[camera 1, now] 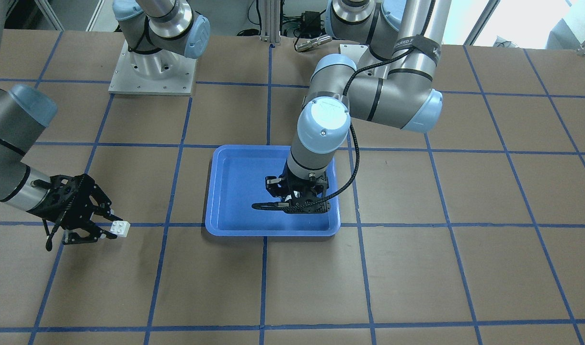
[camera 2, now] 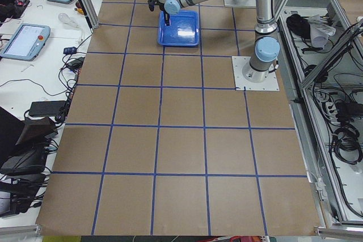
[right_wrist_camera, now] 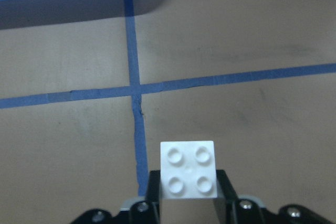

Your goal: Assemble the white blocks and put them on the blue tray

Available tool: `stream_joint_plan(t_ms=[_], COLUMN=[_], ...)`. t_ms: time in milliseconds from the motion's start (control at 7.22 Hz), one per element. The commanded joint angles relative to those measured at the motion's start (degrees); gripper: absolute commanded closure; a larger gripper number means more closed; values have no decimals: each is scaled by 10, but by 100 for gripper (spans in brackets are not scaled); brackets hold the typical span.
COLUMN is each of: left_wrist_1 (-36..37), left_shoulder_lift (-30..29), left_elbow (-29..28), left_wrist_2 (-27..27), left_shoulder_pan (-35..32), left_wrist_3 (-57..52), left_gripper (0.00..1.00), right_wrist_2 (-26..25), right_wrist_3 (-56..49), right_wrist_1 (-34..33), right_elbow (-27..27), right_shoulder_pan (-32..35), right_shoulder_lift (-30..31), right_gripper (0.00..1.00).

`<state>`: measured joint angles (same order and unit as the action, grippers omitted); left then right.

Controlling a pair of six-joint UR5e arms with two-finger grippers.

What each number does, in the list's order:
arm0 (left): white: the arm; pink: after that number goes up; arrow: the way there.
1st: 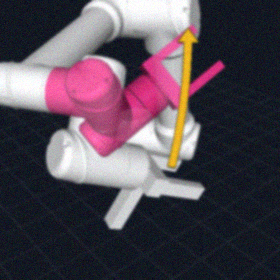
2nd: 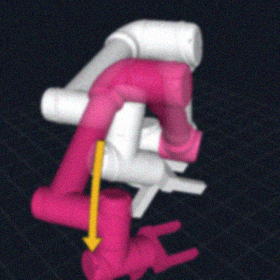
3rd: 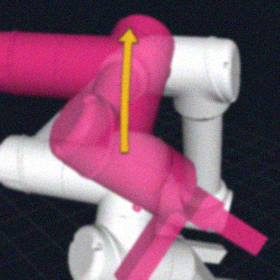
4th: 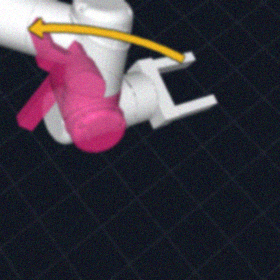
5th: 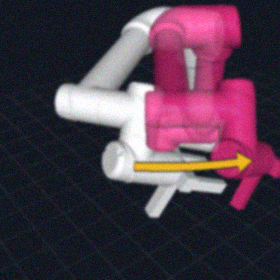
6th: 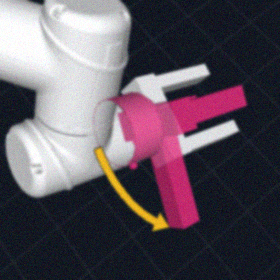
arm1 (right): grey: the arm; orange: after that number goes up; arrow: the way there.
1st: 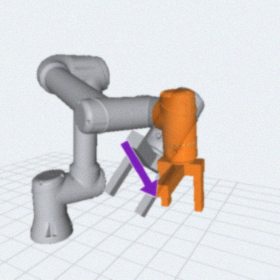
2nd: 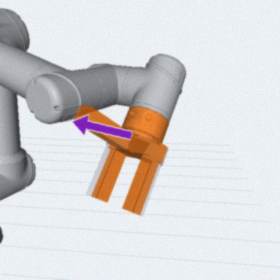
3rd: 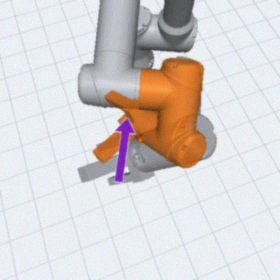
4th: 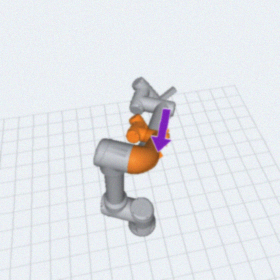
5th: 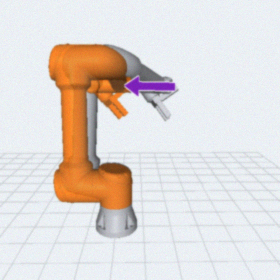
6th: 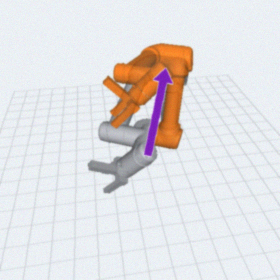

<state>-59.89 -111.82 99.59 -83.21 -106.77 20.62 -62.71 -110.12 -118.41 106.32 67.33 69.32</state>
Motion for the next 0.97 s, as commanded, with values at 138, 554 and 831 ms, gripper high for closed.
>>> stream_joint_plan(t_ms=[138,554,831], left_wrist_1=[83,92,92], left_shoulder_lift=[-7,-18,-19], left_elbow=[67,75,96], left_wrist_2=[3,2,-3], left_shoulder_pan=[-18,-34,-41], left_wrist_3=[48,53,48], left_gripper=[84,83,44], right_wrist_2=[10,43,38], right_wrist_3=[-29,-20,7], right_wrist_1=[91,107,101], right_elbow=[3,1,6], right_shoulder_pan=[32,99,148], right_shoulder_lift=[71,91,92], right_gripper=[92,94,94])
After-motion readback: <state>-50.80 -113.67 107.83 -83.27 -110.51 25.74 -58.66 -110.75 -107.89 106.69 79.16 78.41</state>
